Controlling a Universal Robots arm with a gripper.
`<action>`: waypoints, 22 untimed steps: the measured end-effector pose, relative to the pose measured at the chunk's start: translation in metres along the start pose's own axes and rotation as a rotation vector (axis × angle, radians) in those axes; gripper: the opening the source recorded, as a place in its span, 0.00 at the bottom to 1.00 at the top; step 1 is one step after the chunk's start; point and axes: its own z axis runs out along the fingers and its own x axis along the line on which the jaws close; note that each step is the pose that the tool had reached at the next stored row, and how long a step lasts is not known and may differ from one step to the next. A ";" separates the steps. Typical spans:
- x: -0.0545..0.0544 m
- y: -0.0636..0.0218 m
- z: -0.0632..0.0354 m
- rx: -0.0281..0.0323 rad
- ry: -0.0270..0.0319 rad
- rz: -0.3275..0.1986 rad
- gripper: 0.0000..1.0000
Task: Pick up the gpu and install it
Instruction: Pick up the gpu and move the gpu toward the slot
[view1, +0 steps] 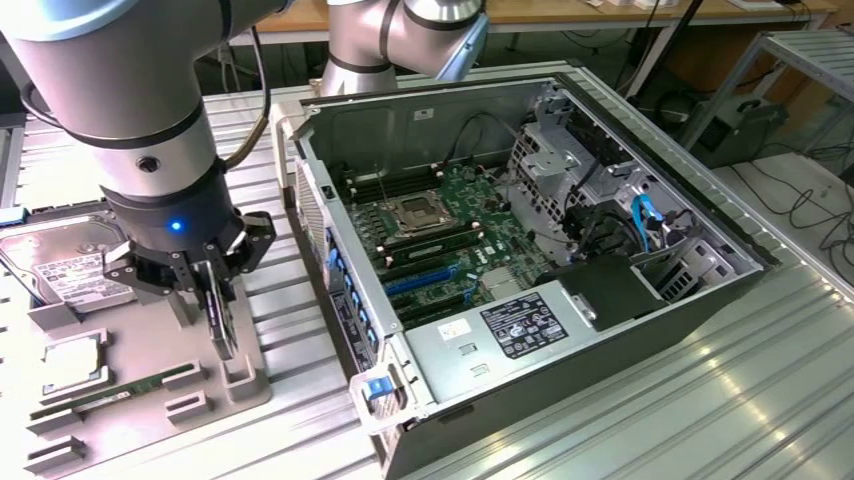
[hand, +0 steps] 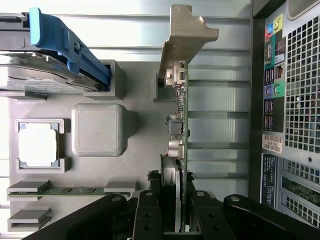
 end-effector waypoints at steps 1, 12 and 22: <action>0.000 0.0000 -0.0004 0.0001 0.0001 0.000 0.27; 0.000 0.0001 -0.0024 0.0000 -0.0001 0.000 0.27; 0.000 0.0002 -0.0059 0.0002 0.0000 0.000 0.27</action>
